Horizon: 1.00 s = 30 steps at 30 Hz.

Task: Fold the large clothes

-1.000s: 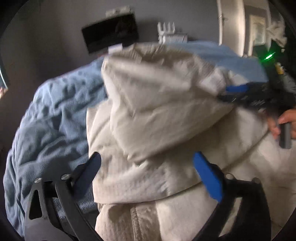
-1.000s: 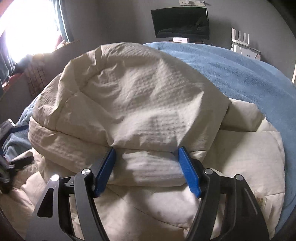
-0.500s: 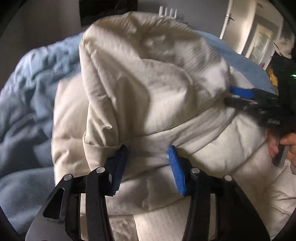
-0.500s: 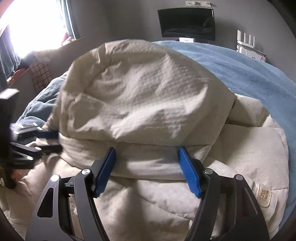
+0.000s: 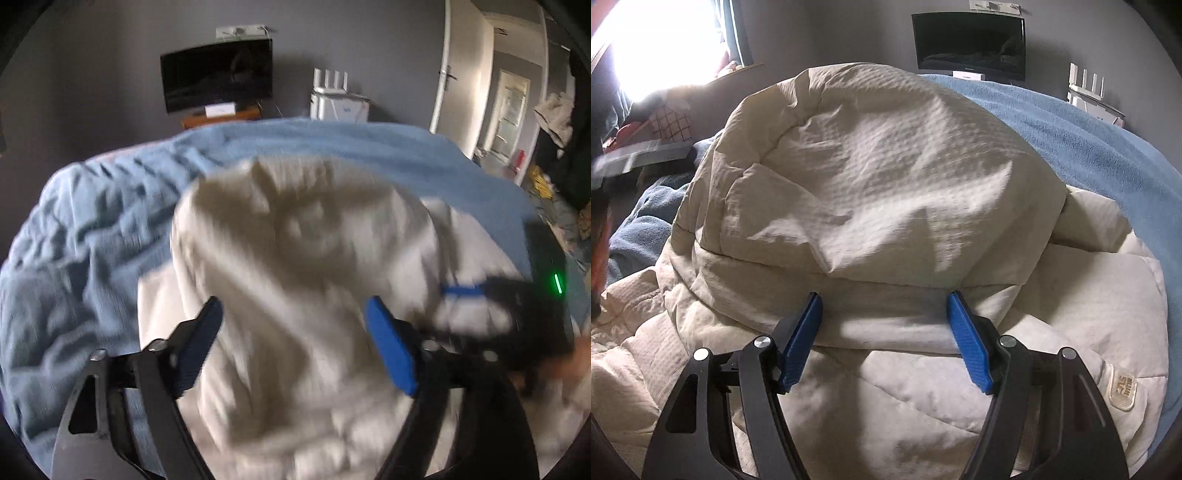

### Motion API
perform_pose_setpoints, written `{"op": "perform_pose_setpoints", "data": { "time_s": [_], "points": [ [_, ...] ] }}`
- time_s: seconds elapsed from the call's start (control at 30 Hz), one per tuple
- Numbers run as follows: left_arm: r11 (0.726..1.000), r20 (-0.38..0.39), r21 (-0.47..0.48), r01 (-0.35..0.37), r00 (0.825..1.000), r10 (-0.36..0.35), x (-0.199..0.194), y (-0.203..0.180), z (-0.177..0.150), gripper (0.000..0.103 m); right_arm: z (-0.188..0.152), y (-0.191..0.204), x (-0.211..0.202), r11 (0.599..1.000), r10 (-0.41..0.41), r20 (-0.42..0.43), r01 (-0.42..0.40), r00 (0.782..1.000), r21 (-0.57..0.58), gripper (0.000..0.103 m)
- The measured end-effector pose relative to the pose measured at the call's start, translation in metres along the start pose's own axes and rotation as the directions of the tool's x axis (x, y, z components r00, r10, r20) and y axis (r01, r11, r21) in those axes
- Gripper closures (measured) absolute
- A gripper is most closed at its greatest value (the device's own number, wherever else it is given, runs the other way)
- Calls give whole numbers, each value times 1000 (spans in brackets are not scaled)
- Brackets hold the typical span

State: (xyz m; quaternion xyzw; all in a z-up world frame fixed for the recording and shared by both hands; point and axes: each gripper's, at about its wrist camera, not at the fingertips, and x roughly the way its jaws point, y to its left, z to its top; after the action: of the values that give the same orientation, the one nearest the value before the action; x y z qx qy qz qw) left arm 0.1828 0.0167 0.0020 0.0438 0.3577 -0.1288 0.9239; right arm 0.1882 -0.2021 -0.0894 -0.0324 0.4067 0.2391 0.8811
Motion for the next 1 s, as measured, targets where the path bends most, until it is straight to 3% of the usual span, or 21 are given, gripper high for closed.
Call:
{"op": "perform_pose_setpoints", "data": {
  "time_s": [0.13, 0.27, 0.5, 0.7, 0.87, 1.0],
  "points": [
    [994, -28, 26, -106, 994, 107, 36, 4, 25, 21, -1, -2, 0, 1000, 5, -3, -5, 1000, 3, 37],
    [986, -140, 22, -164, 976, 166, 76, 23, 6, 21, -1, -2, 2, 1000, 5, -9, -5, 1000, 2, 36],
    [991, -171, -58, -120, 979, 109, 100, 52, -31, 18, 1, 0, 10, 1000, 16, -26, -16, 1000, -13, 36],
    [990, -175, -93, -109, 980, 92, 107, 59, -39, 17, 0, 5, 17, 999, 3, -27, -4, 1000, -38, 36],
    [989, -149, -77, -129, 982, 117, 77, 48, -32, 15, -3, 4, 18, 999, -4, -26, 3, 1000, -37, 36],
    [991, -112, -127, -34, 994, 19, 38, 37, -43, 10, -4, 4, 19, 999, -7, -26, 6, 1000, -36, 36]
  ]
}}
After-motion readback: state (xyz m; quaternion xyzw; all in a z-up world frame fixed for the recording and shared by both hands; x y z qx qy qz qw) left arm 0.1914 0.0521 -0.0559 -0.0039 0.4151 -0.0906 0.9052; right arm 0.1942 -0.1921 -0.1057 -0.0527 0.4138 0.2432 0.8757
